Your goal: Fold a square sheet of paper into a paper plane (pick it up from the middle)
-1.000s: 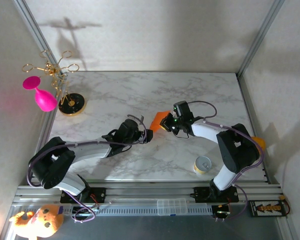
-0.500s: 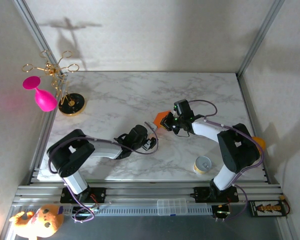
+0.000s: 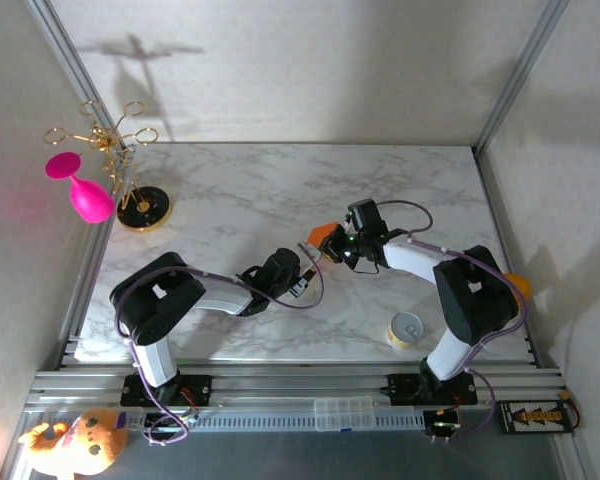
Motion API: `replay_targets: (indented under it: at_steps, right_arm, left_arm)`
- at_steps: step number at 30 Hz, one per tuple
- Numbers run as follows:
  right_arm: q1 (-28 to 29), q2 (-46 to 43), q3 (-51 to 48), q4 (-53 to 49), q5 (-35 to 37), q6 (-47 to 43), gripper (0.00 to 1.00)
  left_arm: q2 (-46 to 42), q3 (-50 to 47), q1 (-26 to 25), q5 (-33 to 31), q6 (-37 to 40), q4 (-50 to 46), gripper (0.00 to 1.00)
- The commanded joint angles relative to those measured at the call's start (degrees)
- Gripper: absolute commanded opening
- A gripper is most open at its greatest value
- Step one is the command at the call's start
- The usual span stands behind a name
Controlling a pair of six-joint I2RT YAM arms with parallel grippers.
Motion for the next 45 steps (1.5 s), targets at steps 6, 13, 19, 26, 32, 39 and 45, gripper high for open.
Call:
replay_targets:
  at_steps: [6, 13, 19, 26, 32, 39, 45]
  right_arm:
    - [-1.0, 0.1, 0.4, -1.5, -0.3, 0.8, 0.28]
    - [-3.3, -3.5, -0.6, -2.6, 3.1, 0.6, 0.57]
    - [-5.4, -6.3, -2.1, -3.0, 5.5, 0.1, 0.62]
    - [-6.4, -7.5, -3.1, -3.1, 6.0, -0.4, 0.63]
    - [-6.6, -7.8, -3.7, -2.9, 6.0, -0.8, 0.63]
    - [-6.7, -8.3, -4.6, -1.6, 5.6, -2.2, 0.63]
    - [-6.9, -8.5, -6.7, 3.4, 3.3, -7.6, 0.60]
  left_arm:
    - [1.2, -0.3, -0.3, 1.5, -0.9, 1.8, 0.14]
    - [1.5, -1.3, -0.3, 3.5, -2.2, 2.3, 0.09]
    - [2.2, -0.2, -0.1, 7.6, -3.2, -0.2, 0.04]
    - [2.7, 2.8, 2.3, 15.4, -8.2, -4.9, 0.00]
    - [3.1, 4.3, 4.8, 21.3, -14.5, -6.3, 0.00]
    - [5.0, 5.8, 7.5, 28.5, -23.6, -6.7, 0.00]
    - [5.3, 5.5, 9.4, 33.7, -33.4, -3.9, 0.00]
